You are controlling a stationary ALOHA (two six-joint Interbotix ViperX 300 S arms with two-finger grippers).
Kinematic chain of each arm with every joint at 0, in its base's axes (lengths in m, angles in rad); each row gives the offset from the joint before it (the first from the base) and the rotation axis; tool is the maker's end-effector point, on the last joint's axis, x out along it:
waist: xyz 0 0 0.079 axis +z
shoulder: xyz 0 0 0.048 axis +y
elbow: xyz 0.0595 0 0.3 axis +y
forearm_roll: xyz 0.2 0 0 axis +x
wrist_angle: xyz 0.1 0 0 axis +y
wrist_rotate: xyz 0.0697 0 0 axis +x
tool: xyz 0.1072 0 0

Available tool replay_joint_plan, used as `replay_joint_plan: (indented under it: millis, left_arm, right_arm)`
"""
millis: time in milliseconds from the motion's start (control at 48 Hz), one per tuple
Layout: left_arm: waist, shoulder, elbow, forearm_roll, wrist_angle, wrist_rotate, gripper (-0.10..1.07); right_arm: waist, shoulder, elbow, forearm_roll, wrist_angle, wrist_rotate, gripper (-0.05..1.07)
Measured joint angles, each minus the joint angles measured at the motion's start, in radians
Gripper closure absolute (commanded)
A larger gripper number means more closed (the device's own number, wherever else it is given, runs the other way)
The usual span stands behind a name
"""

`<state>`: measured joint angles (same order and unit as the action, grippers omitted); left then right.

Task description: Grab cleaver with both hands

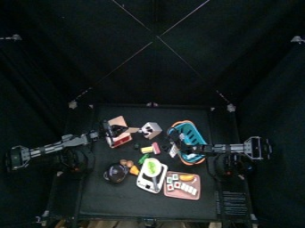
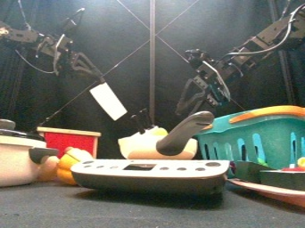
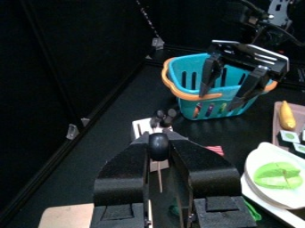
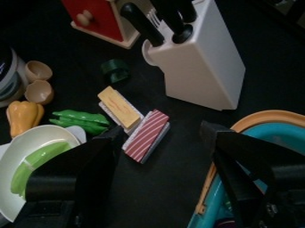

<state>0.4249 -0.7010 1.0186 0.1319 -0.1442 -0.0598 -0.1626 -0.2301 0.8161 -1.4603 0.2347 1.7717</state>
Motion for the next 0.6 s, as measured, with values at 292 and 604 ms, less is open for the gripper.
replay_joint_plan:
  millis: [292,604]
  left_arm:
    - [-0.152,0.0,0.003,-0.014,-0.044,-0.009,0.49]
    - [-0.347,0.008,0.063,-0.032,-0.184,-0.011,0.49]
  right_arm:
    - [0.014,-0.015,-0.002,-0.005,0.006,-0.002,0.03]
    - [0.158,-0.077,0.005,-0.192,0.011,-0.049,0.03]
